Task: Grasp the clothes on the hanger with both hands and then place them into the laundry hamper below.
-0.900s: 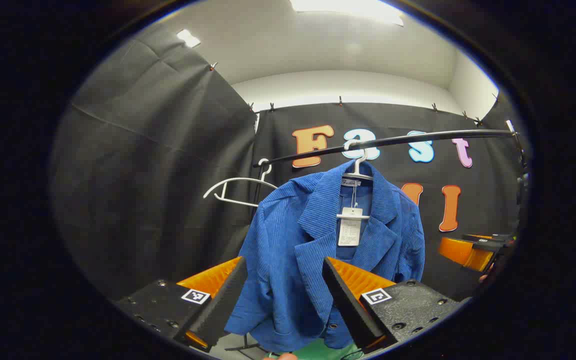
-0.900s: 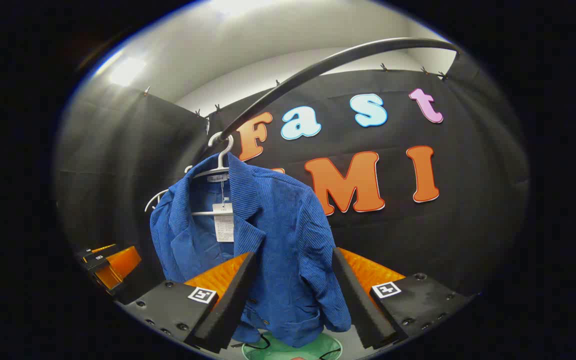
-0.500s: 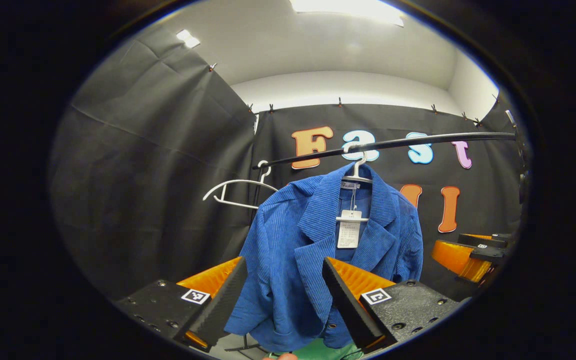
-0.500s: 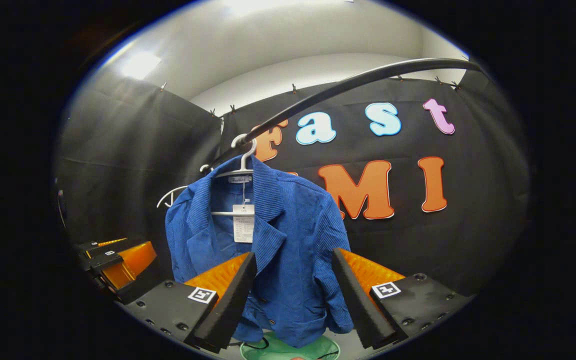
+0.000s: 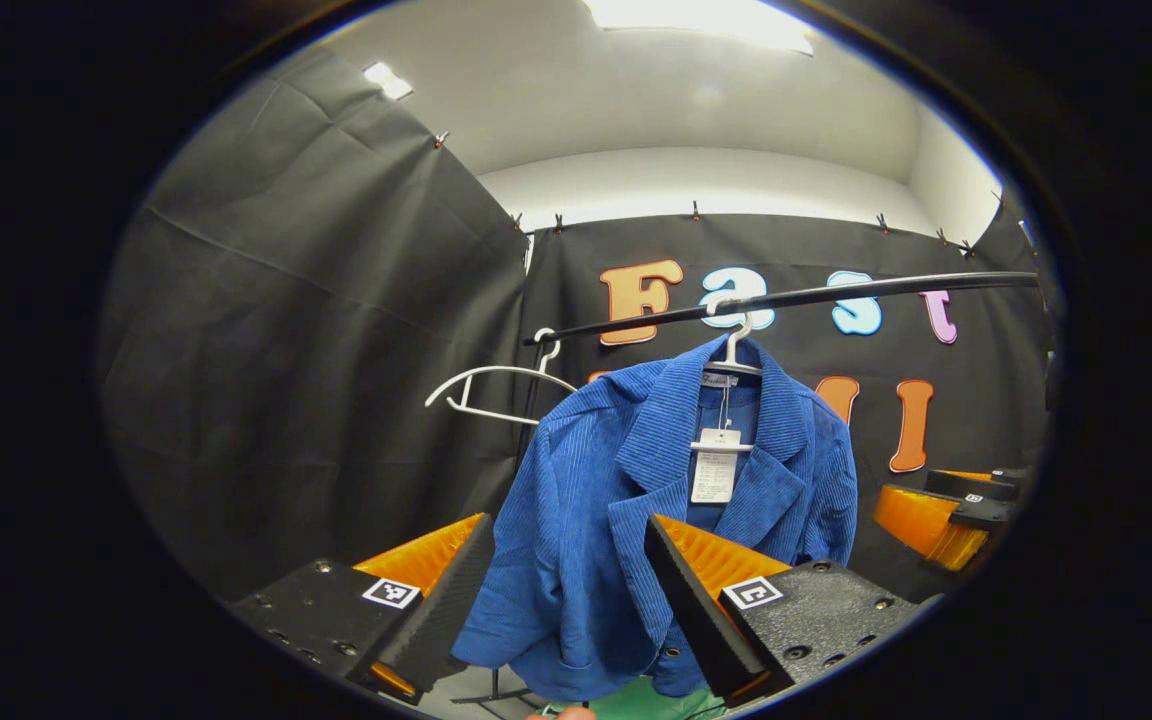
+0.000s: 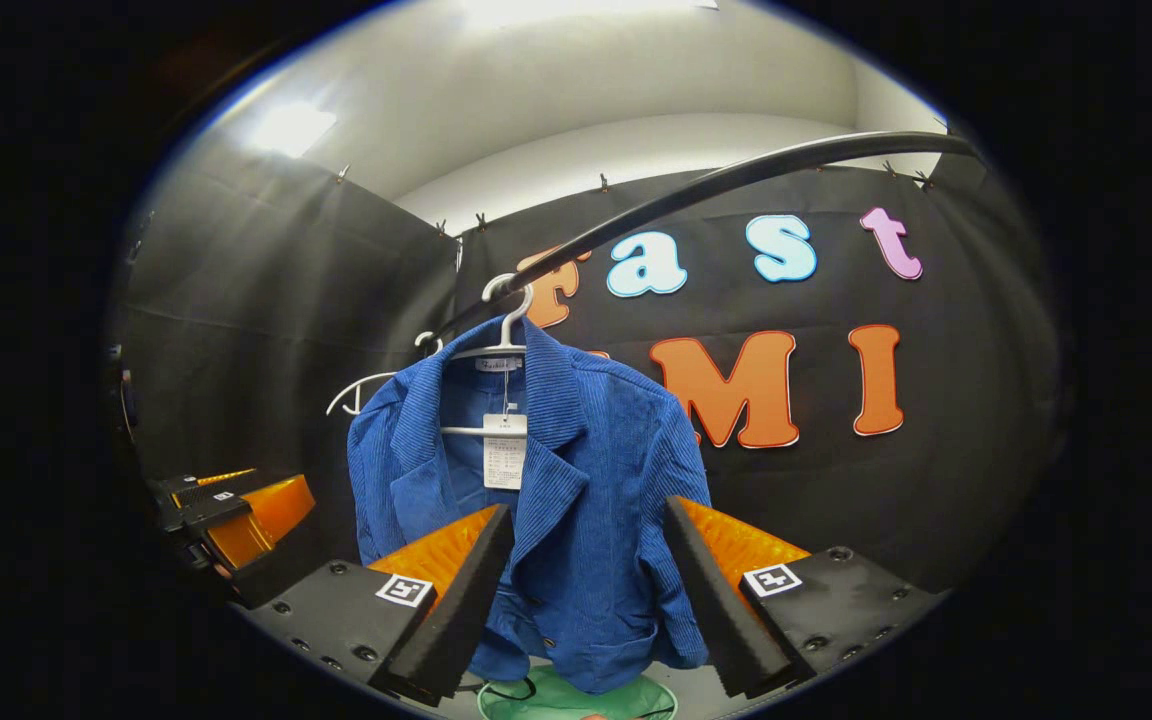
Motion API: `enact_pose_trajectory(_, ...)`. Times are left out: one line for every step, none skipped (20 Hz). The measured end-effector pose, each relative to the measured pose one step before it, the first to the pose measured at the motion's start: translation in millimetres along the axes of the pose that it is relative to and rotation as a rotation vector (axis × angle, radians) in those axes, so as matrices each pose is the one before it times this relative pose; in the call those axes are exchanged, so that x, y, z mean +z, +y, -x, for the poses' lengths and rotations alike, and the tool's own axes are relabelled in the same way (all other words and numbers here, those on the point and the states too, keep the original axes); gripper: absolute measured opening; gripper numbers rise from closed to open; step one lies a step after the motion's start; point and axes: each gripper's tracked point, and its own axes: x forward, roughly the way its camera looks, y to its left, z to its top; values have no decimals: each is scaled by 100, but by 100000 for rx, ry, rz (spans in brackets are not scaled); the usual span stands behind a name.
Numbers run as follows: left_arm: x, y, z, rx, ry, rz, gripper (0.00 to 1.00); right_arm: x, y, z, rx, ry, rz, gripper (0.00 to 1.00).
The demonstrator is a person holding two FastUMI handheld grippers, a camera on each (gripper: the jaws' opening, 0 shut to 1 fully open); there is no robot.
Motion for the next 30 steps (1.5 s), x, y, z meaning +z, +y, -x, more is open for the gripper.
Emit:
enact_pose_trajectory(23, 38, -23, 264, -141, -61, 95, -70, -124, -40, -114, 61, -229, 89)
enact_pose_trajectory(15, 239, 181, 164, -202, -88, 95, -31, -72, -52, -155, 25, -478, 89)
enact_pose_trajectory(20, 78, -3, 214, -271, -125, 95, -64, -86, -41, 74, 84, -530, 89)
enact_pose_trajectory(11, 56, -69, 48, -57, 47, 95, -87, -23, -67, 48, -49, -481, 89)
enact_pose_trajectory(-30, 56, -111, 39, 20, 539, 95, 28, -121, -98, -8, -272, -432, 89)
enact_pose_trajectory(-123, 15, -183, 51, 508, 911, 92, 123, -121, -57, -140, -444, -510, 89)
enact_pose_trajectory(-178, 103, -54, 238, 857, 853, 95, 28, -87, -132, 143, -238, -493, 89)
enact_pose_trajectory(-113, 192, -23, 613, 594, 507, 95, -113, 36, -214, 262, 32, -485, 89)
enact_pose_trajectory(-29, 190, -293, 695, 233, -36, 95, -152, 118, -175, 572, 192, -315, 89)
enact_pose_trajectory(-6, 29, -156, -73, 199, -453, 95, 3, 114, -363, 760, 49, -114, 89)
enact_pose_trajectory(-32, 12, -178, -262, 194, -879, 95, -106, 199, -392, 951, 67, -35, 89)
enact_pose_trajectory(33, 236, -76, 465, 24, -642, 95, -80, 299, -384, 1267, 153, -53, 89)
enact_pose_trajectory(52, 346, -73, 632, -45, -186, 95, -294, 375, -655, 1255, 94, -308, 89)
enact_pose_trajectory(-63, 101, 73, 408, 271, 362, 93, -296, 467, -844, 1417, 19, -234, 89)
enact_pose_trajectory(-82, 36, 15, 390, 424, 319, 92, -463, 455, -1184, 1132, 280, -171, 89)
enact_pose_trajectory(-155, 390, 117, 729, 453, 84, 92, -519, 322, -1221, 584, 609, -377, 89)
enact_pose_trajectory(-105, 339, 12, 711, 400, -210, 92, -663, 221, -1394, -91, 862, -649, 89)
enact_pose_trajectory(15, 219, 70, 714, 287, -550, 95, -802, 123, -1435, -1300, 1419, -846, 97)
enact_pose_trajectory(57, 316, 16, 617, 64, -859, 95, -805, 58, -1400, -1737, 1398, -707, 97)
enact_pose_trajectory(108, 329, 152, 693, -198, -1144, 92, -816, 405, -1305, -1027, 1432, 9, 97)
enact_pose_trajectory(166, 351, 51, 850, -287, -1017, 92, -961, 459, -1318, -301, 1896, 565, 97)
enact_pose_trajectory(50, 300, 89, 689, -65, -760, 92, -918, 372, -1134, -803, 1990, 379, 97)
enact_pose_trajectory(-49, 203, 58, 276, 192, -473, 92, -744, 67, -1222, -2183, 1743, -278, 98)
enact_pose_trajectory(54, -72, 0, 145, 110, -485, 95, -513, -21, -1118, -2680, 695, -1007, 98)
enact_pose_trajectory(5, 50, -11, 273, -94, -418, 95, -556, -251, -1075, -3296, 746, -1747, 98)
enact_pose_trajectory(-96, 112, -22, 12, -32, -429, 92, -412, -254, -721, -2986, 953, -2272, 98)
enact_pose_trajectory(14, -3, -27, -79, -34, -405, 92, -450, -365, -715, -3004, 989, -2048, 98)
enact_pose_trajectory(-35, 28, 57, -345, 116, -417, 92, -493, -471, -644, -3118, 1394, -1234, 98)
enact_pose_trajectory(-3, -75, 56, -496, 50, -286, 92, -410, -529, -400, -2099, 1167, -769, 97)
enact_pose_trajectory(29, -30, 98, -557, -27, -172, 92, -204, -674, -248, -1172, 888, -1086, 96)
